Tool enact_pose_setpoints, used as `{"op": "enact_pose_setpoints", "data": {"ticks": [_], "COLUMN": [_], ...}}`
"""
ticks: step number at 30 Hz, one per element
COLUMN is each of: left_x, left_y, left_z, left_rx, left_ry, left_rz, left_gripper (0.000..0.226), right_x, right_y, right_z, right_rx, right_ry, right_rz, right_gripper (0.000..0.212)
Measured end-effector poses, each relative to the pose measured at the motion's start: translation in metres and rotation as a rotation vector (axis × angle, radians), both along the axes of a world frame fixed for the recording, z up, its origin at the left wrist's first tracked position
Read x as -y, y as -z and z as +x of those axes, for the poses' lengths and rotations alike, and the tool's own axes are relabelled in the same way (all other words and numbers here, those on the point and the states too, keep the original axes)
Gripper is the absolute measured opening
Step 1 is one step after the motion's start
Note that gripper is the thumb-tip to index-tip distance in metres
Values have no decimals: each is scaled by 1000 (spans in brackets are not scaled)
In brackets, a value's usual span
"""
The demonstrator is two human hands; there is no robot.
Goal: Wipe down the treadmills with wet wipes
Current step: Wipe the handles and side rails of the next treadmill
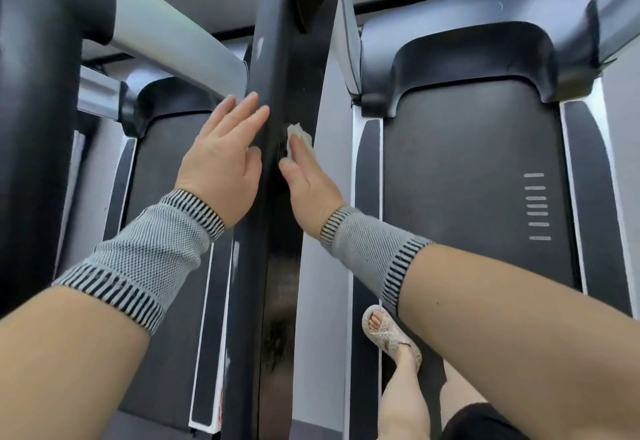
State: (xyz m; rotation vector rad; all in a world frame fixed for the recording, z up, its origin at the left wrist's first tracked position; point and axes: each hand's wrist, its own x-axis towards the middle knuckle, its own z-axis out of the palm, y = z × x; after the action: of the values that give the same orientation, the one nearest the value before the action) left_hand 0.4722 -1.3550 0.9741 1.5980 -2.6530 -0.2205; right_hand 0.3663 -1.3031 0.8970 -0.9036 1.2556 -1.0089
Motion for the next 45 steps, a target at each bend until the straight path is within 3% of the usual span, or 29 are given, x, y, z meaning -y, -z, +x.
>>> {"op": "enact_pose_setpoints", "data": {"ticks": [4, 9, 14, 19, 33, 38, 45], "left_x": [5, 2, 2, 2, 1, 0, 1], "left_y": [3, 6, 6, 8, 8, 9, 11], "left_z": [-7, -7, -6, -6, -5, -5, -3], "left_rx": [8, -18, -43, -59, -94, -108, -136], "left_ry": [-40, -48, -32, -28, -20, -25, -20], "left_rz": [44, 42, 27, 27, 34, 48, 50], "left_gripper": [53, 53, 53, 52, 53, 52, 52], "right_x": [-38, 6, -28, 3, -19, 23, -10], "right_y": [11, 15, 16, 14, 9, 17, 29], "right_z": [9, -4, 6, -8, -3, -13, 1], "right_rx": [-23, -57, -45, -62, -34, -52, 4], "right_ry": [-98, -9, -97, -36, -82, -7, -63], "right_rz": [8, 37, 46, 55, 57, 86, 136], "right_gripper": [53, 52, 52, 51, 51, 51, 53]}}
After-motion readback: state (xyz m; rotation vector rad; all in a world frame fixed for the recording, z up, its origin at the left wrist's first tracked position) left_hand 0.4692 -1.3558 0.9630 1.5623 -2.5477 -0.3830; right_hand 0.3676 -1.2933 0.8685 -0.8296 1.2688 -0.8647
